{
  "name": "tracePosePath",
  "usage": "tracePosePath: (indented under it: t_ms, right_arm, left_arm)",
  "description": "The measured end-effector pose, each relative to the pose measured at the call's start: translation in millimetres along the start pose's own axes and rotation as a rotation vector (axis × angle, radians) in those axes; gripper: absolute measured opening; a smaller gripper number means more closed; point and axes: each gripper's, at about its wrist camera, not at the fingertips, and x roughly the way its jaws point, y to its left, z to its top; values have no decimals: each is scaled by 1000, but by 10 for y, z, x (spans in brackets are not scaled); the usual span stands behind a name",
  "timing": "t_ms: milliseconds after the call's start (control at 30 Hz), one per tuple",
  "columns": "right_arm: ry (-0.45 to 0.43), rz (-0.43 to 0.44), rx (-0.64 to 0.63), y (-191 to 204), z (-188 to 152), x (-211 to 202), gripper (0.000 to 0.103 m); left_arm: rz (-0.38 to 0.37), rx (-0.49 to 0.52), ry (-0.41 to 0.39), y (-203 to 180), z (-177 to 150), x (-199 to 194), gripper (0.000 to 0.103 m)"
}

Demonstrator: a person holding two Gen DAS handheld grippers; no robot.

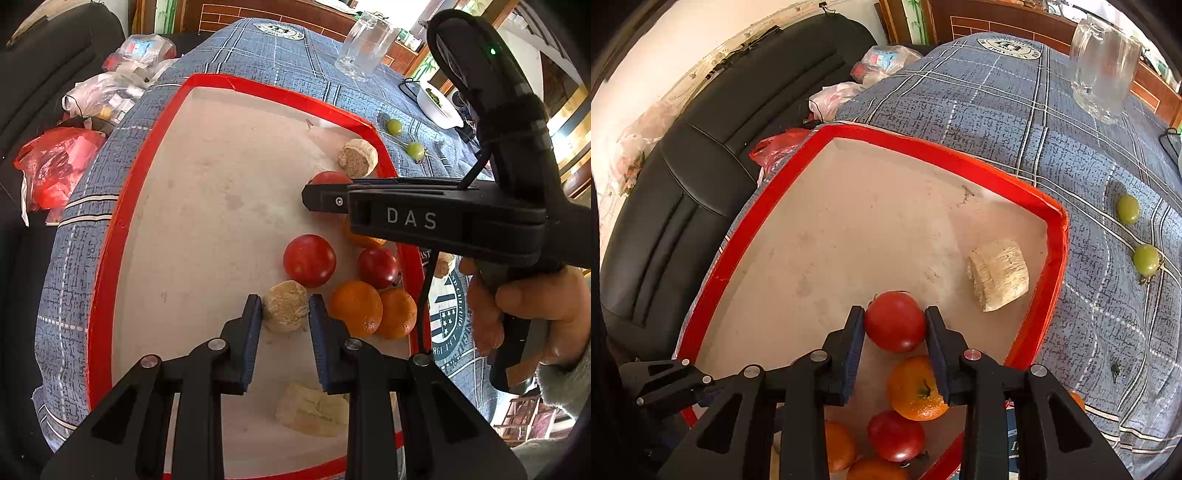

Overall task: Organize fruits
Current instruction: 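Carry beige slice and tomato into the tray and open both tools, then grasp an orange with the left tool while the right tool grasps a beige cork cube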

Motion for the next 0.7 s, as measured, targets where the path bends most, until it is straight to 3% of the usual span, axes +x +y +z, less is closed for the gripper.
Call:
tracePosePath:
  t_ms: [333, 600, 700]
  right_arm:
    - [-35, 7, 20, -71, -50, -219, 42]
    - [-109, 22, 64, -238, -217, -621, 49]
    - [-130, 17, 91, -339, -292, -766, 50]
  left_arm:
    - [24, 6, -4, -41, -21, 15, 24]
    - [58, 18, -9, -128, -23, -9, 27]
    - [82, 8, -19, -121, -31, -34, 37]
